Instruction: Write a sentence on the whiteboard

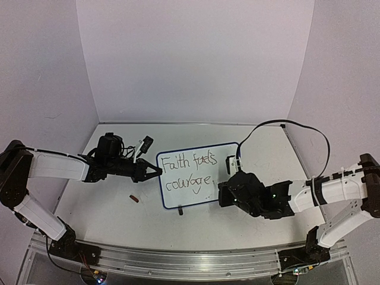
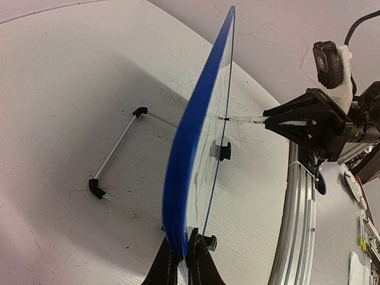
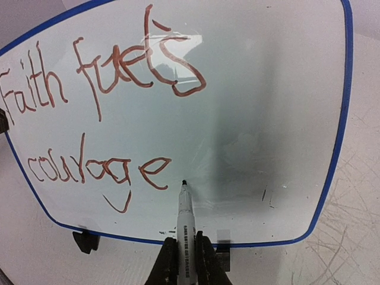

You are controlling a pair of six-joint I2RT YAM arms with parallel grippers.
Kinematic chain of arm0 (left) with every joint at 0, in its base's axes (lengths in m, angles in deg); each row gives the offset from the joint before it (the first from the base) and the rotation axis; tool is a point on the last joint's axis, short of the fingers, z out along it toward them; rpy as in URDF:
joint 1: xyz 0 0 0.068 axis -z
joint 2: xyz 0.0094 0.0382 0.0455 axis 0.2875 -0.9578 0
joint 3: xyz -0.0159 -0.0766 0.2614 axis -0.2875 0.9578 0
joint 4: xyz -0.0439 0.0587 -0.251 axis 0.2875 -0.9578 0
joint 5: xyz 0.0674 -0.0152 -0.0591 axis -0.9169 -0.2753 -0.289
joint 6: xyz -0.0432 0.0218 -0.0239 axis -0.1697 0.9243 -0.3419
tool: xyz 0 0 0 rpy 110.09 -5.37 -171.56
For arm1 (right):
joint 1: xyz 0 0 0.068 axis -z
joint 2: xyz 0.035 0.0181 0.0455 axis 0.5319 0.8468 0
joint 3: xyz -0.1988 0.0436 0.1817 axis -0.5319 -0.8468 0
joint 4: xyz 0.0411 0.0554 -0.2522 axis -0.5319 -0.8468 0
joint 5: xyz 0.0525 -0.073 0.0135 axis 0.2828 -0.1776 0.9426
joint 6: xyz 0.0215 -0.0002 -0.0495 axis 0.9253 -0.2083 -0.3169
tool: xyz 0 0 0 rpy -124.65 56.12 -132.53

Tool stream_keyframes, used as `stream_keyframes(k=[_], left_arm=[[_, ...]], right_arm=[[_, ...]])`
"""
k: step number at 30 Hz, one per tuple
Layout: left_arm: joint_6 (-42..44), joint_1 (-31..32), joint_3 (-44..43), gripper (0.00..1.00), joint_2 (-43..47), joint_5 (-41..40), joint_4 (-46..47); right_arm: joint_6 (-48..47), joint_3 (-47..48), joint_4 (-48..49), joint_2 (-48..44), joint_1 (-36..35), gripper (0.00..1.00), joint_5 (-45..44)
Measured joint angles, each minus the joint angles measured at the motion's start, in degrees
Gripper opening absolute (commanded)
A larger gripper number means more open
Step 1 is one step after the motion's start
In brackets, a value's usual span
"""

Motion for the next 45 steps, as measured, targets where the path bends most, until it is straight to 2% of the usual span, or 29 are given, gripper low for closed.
stream_keyframes(k=[6,12,15,27,45], left_arm=[[0.02,0.05,0.00,0.01,0.01,0.00,-0.02],[0.00,0.16,0.00,0.03,0.00,-0.18,-0.04],[-0.02,0.16,-0.08,0.01,0.02,-0.30,-0.14],[-0.06,0.31,-0.31,0.00,0.02,-1.05,-0.55],[0.68,0.36,-1.16,0.00,-0.02,-1.07,-2.45]], right_arm=[[-0.96,-0.14,-0.59,-1.78,-0.01,0.00,1.12],[-5.12,-1.89,-1.29,-17.09,-0.13,0.00,3.24],[-6.27,-1.84,-1.37,-19.92,0.11,0.00,3.14],[-7.54,-1.92,-0.06,-4.76,1.29,0.00,6.08],[-5.21,-1.92,2.18,-1.66,1.92,0.00,5.22]])
